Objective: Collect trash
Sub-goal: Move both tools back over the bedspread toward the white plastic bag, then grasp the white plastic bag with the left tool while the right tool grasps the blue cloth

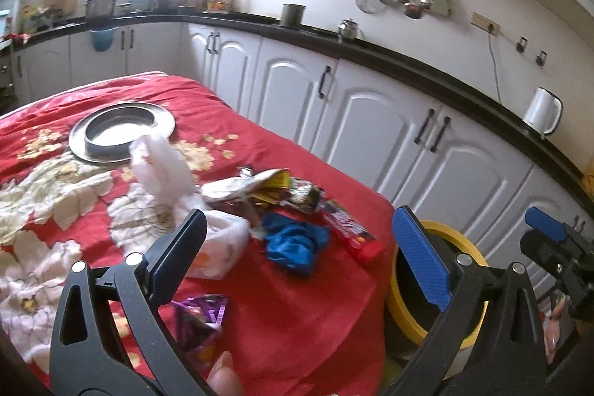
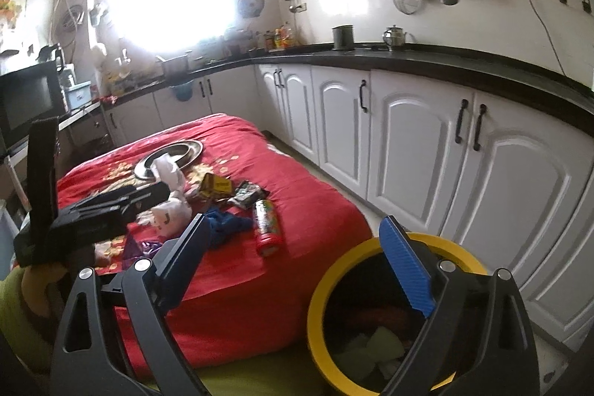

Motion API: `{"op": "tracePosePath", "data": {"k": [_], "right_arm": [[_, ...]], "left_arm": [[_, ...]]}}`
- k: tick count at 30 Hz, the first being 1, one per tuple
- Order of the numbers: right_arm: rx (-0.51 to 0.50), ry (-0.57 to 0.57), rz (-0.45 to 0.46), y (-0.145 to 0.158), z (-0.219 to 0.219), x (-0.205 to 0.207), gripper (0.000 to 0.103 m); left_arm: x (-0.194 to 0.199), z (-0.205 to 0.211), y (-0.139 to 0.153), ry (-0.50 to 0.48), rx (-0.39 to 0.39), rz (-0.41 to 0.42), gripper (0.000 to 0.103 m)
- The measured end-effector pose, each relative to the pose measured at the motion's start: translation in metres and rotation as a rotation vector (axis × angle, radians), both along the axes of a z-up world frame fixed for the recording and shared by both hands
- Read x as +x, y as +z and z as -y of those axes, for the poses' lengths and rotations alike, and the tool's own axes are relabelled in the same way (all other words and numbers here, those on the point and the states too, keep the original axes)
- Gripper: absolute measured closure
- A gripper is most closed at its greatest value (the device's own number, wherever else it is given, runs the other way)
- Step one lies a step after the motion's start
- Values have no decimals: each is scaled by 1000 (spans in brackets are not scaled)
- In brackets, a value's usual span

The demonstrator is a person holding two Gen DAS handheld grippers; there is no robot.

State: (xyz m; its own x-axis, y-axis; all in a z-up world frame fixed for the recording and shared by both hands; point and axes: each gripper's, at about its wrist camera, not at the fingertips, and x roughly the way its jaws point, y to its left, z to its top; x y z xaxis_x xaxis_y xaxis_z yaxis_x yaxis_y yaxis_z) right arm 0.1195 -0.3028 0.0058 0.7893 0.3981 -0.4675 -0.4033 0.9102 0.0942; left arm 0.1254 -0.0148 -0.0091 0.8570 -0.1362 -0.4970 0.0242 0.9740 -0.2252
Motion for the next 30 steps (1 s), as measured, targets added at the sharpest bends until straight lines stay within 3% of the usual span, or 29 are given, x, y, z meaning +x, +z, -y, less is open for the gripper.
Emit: {"op": "tracePosePath", "data": {"k": [24,30], "right_arm": [[-111,235,-89,-31,-107,34,14],[-159,276,-129,-50,-132,55,18]], "left_arm": [[16,-85,-13,193,-71,-52,11],[24,-100,-23,186,-105,-88,11]]}}
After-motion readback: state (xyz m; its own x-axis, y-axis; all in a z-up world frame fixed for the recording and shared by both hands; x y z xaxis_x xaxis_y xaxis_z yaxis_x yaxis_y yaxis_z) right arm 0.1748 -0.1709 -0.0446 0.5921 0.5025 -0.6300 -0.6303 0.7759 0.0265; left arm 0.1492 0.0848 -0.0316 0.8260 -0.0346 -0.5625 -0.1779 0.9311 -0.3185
